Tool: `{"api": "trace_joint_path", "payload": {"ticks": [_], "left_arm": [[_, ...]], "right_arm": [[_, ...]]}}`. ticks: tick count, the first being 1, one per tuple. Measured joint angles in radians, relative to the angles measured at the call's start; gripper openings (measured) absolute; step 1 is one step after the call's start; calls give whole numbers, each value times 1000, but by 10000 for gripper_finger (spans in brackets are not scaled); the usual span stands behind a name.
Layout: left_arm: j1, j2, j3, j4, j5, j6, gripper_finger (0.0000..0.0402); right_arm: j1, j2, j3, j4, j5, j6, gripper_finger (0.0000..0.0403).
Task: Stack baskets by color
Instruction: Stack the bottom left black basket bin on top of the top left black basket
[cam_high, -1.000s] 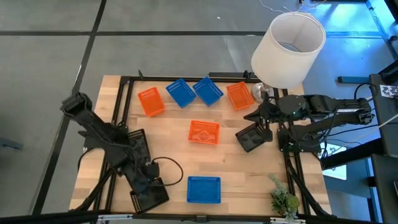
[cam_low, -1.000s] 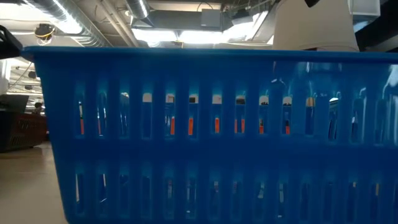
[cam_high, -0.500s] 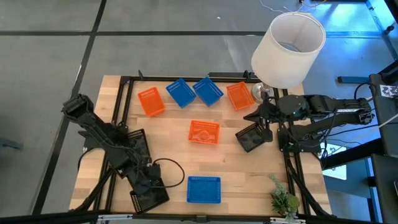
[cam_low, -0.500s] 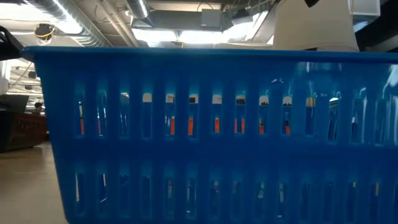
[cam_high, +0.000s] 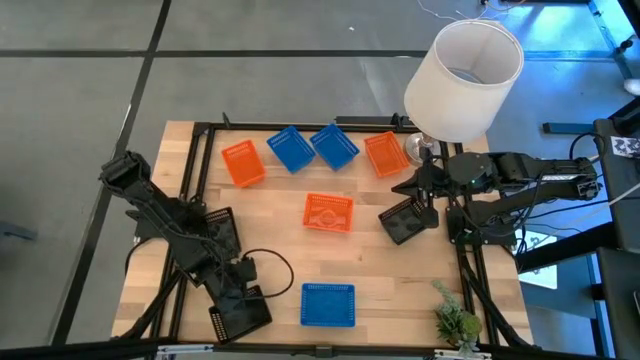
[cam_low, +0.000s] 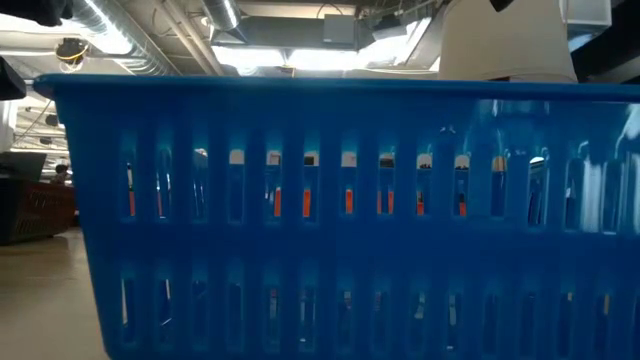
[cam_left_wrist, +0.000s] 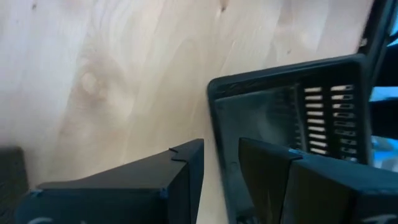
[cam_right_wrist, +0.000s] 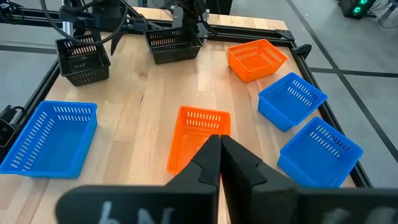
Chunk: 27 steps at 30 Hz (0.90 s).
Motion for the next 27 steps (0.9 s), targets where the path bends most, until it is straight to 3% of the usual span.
{"api": "trace_joint_path", "payload": {"ticks": [7,21,24,27], "left_arm": [[0,25,0,7,-58,-1,92],[-4,176,0,130,-44,-25,90],[3,194,-1,122,6,-52,75],[24,196,-1,122,55,-76,27]], "right_arm": [[0,0,0,0,-1,0,12],[0,0,0,-1,-2,-2,12],[0,0,0,-1,-2,-3,12],[0,0,-1,-1,-1,-3,12]]}}
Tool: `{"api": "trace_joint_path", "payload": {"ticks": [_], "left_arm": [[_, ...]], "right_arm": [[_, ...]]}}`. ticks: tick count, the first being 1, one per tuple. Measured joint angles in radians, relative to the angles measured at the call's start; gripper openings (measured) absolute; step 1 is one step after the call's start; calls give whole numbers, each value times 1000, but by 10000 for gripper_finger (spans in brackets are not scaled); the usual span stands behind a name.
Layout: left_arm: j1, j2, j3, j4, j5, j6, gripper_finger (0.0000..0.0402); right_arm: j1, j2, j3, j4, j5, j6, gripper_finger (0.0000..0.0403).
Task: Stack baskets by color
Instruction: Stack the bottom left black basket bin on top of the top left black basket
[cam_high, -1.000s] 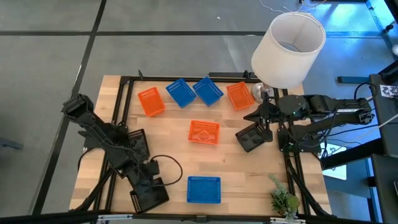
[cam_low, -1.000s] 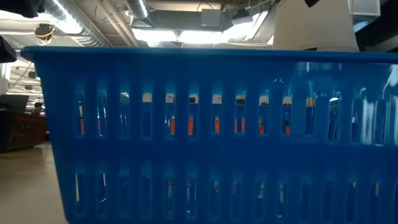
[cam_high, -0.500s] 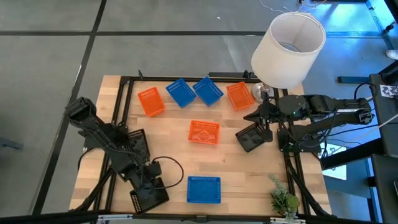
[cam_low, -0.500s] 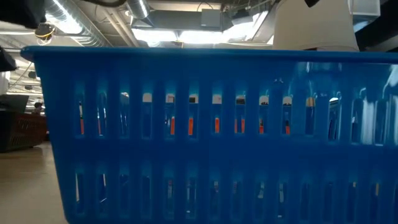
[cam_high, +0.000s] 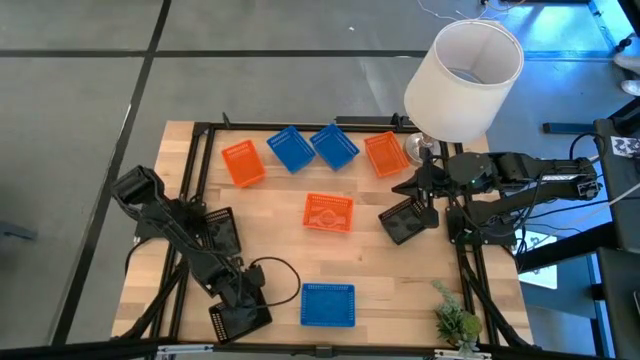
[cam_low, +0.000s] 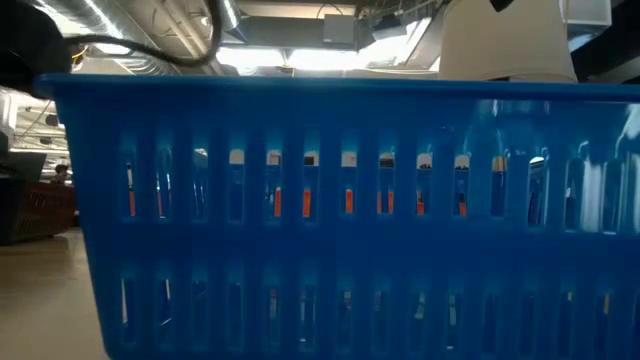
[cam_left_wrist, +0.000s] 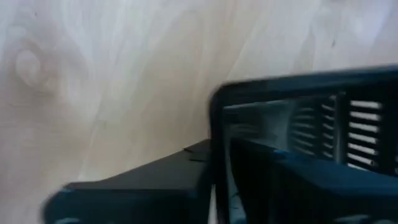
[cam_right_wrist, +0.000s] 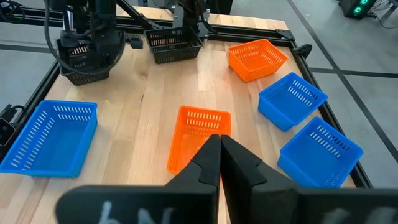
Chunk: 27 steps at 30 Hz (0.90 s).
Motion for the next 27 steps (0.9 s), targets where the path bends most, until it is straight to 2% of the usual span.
{"api": "trace_joint_path", "payload": {"ticks": [4,7,11,14,17,19,22,25,27], "left_arm": [[30,-22,0,-6,43,-38,3],[42,-81,0,-7,17,-54,1],[47,-227,0,-74,-138,-123,0],[45,-341,0,-211,-257,-291,0],[45,-433,0,-369,-314,-488,0],[45,-473,0,-492,-309,-605,0],[45,-516,0,-659,-244,-755,0],[45,-546,0,-799,-188,-862,0],[45,-563,0,-888,-190,-923,0]], "right_arm": [[0,0,0,0,0,0,12],[0,0,0,0,0,0,12],[0,0,0,0,0,1,12],[0,0,0,0,0,2,12],[0,0,0,0,0,0,12],[0,0,0,0,0,-3,12],[0,0,0,0,-5,-23,12],[0,0,0,-1,-74,-52,12],[0,0,0,-1,-111,-55,12]]}}
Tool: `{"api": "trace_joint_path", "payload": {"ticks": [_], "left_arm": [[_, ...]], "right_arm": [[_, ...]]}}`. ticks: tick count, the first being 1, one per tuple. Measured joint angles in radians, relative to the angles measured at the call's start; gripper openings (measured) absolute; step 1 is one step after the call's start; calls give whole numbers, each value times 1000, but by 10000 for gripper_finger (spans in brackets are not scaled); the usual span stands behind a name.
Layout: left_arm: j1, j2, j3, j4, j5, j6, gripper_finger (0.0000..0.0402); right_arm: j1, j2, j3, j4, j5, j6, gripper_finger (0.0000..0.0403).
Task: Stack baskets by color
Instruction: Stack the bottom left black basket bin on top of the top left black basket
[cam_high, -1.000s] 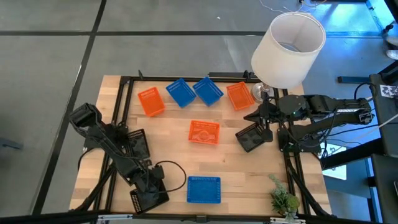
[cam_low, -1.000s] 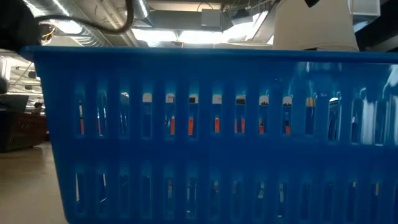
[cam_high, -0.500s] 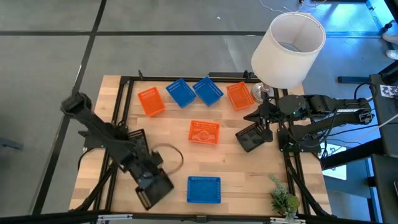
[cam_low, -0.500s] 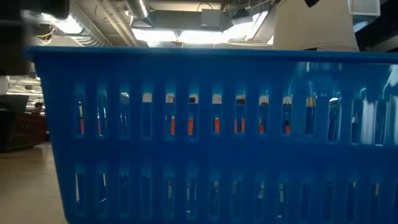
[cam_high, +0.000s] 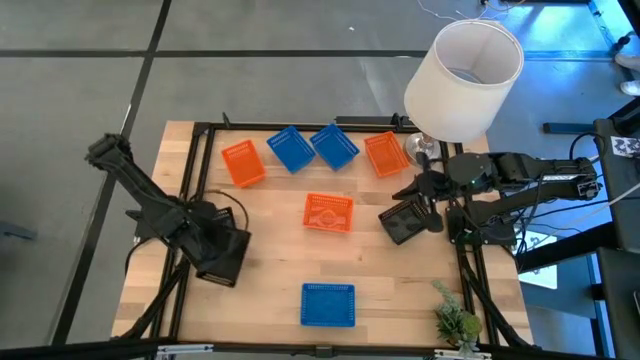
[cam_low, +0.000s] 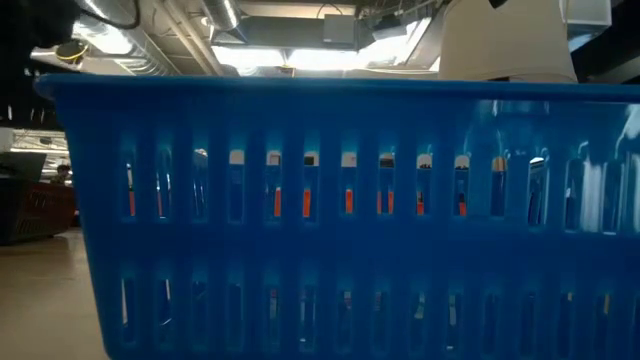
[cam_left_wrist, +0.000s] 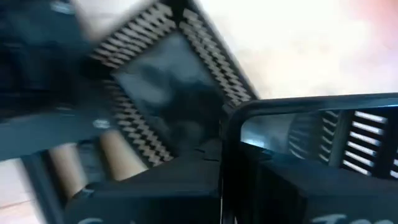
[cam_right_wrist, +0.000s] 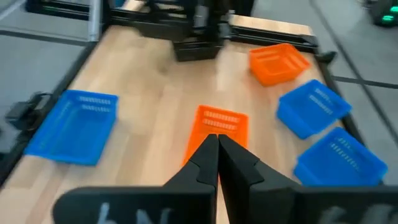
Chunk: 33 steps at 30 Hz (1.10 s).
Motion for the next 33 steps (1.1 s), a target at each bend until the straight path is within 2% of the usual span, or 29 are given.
{"api": "trace_joint_path", "payload": {"ticks": [4,7,9,19,24,27,33], "left_arm": [[4,-8,0,-173,-30,-147,0],[43,-2,0,-260,46,-163,0],[77,14,0,-284,35,-164,0],[180,76,-75,-255,20,-153,0],[216,81,-76,-177,-18,-160,0],[233,91,-76,-168,6,-162,0],[257,99,-111,-38,-3,-171,0]], "right_arm": [[0,0,0,0,-26,-1,12],[0,0,0,0,-27,-5,12],[0,0,0,0,-28,-26,12],[0,0,0,0,-29,-58,12],[0,0,0,0,-29,-58,12],[0,0,0,0,-29,-58,12],[0,0,0,0,-29,-58,12]]}}
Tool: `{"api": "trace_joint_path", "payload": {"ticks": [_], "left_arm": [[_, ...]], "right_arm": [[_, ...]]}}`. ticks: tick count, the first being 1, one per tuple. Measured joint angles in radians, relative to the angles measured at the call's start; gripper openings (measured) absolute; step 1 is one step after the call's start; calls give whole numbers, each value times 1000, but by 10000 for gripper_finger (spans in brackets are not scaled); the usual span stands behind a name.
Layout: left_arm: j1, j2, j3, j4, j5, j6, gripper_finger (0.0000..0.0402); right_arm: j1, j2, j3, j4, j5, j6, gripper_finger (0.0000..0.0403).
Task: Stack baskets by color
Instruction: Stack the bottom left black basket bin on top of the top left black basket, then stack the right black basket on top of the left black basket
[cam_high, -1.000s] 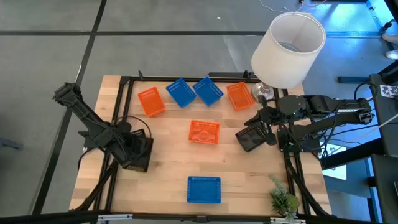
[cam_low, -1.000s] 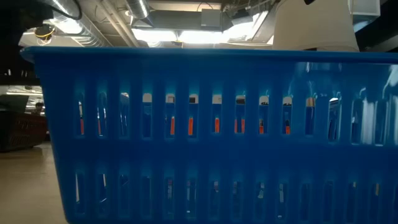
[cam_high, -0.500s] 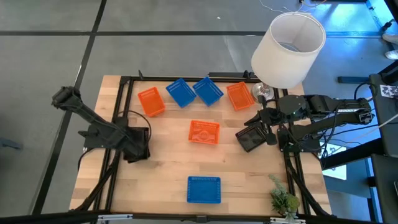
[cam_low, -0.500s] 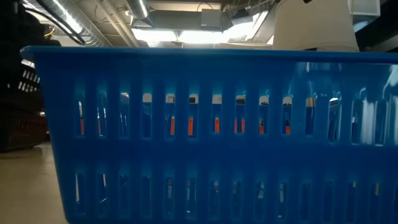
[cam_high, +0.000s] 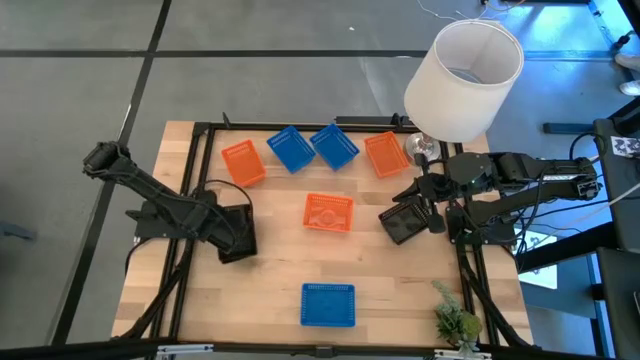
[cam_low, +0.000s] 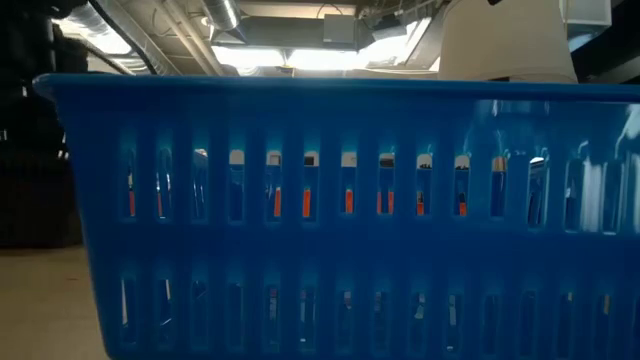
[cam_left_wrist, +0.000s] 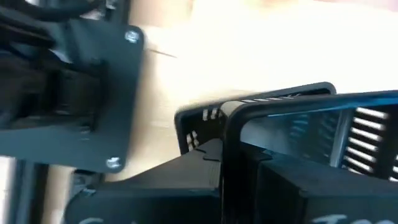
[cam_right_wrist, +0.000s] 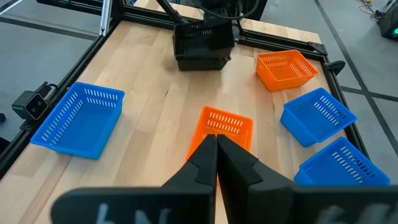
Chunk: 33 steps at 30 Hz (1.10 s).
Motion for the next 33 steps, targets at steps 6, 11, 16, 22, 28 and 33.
{"api": "trace_joint_path", "payload": {"ticks": [6,11,16,22,28,33], "left_arm": [[14,0,-51,108,15,-3,0],[14,-1,-51,145,28,-6,15],[31,-1,-51,166,71,-4,54],[64,-1,-27,157,126,70,73],[64,-1,97,27,26,188,69],[63,-1,218,3,-100,462,69]], "right_arm": [[0,0,0,-1,0,0,12],[0,0,0,-1,0,0,12],[0,0,0,-1,0,0,12],[0,0,0,-1,0,4,12],[0,0,0,5,-3,9,12],[0,2,0,19,-58,10,12]]}}
